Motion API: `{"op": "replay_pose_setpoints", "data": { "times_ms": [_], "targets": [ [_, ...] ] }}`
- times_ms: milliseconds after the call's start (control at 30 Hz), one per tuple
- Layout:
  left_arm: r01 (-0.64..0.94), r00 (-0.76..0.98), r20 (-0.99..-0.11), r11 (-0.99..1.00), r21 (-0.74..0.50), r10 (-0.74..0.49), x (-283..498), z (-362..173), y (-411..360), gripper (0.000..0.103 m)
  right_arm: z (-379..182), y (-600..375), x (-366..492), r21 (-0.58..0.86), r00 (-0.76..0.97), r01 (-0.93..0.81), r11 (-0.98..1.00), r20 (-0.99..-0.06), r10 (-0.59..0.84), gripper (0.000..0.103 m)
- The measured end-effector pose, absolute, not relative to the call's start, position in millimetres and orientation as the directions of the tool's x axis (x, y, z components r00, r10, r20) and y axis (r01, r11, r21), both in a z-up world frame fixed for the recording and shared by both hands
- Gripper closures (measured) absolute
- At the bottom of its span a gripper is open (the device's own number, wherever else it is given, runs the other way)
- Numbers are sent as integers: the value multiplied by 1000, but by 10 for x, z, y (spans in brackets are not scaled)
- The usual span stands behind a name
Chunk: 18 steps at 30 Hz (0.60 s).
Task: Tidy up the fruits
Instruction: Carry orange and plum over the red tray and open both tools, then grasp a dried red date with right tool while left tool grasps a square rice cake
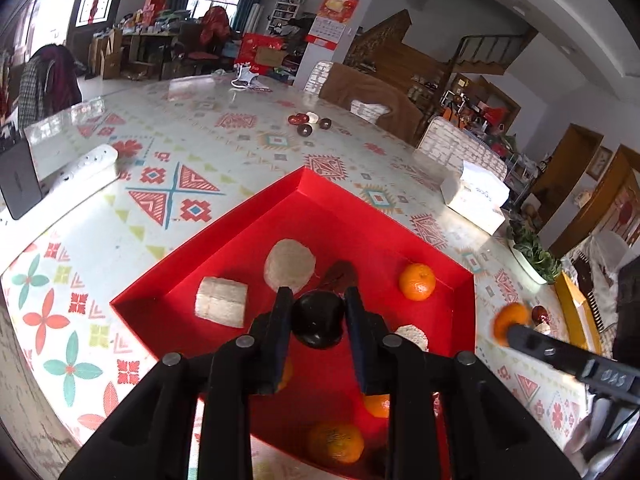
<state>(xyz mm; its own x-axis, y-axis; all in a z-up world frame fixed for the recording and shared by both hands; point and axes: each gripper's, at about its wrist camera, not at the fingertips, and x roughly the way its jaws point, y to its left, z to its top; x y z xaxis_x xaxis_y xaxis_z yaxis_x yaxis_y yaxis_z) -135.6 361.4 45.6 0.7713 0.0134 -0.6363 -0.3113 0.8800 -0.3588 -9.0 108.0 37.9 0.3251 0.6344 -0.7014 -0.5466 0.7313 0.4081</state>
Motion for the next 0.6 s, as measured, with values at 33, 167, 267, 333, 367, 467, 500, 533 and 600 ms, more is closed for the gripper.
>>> {"op": "replay_pose_setpoints", "data": {
  "times_ms": [33,167,267,333,367,467,500,533,600],
  "targets": [
    [-310,776,-631,877,-367,10,-1385,467,3620,57,346,1210,-68,394,319,-554,734,-714,624,65],
    [-296,802,-598,870,-394,2,-1495,539,3668,37,245,1462,23,351,320,-554,755,-747,583,64],
    [-287,815,-579,866,-410,-3,-1562,604,3701,31,189,1542,70,341,326,-541,769,-758,565,64],
    [-283,822,-570,862,-421,-8,-1594,643,3724,30,162,1552,78,357,322,-530,769,-754,572,60],
    [-283,824,-566,860,-424,-8,-1610,660,3725,30,177,1563,76,359,324,-527,770,-753,573,54],
    [-277,830,-558,857,-435,-14,-1635,695,3722,27,227,1525,66,355,346,-524,774,-742,574,47],
    [-275,832,-555,857,-436,-16,-1644,708,3714,27,252,1501,62,355,350,-524,774,-739,576,47],
    [-271,834,-552,857,-438,-18,-1654,727,3699,27,290,1454,55,355,359,-523,775,-733,578,47],
    [-264,836,-548,858,-440,-23,-1659,753,3666,26,350,1372,39,354,376,-517,780,-725,578,45]
  ]
}}
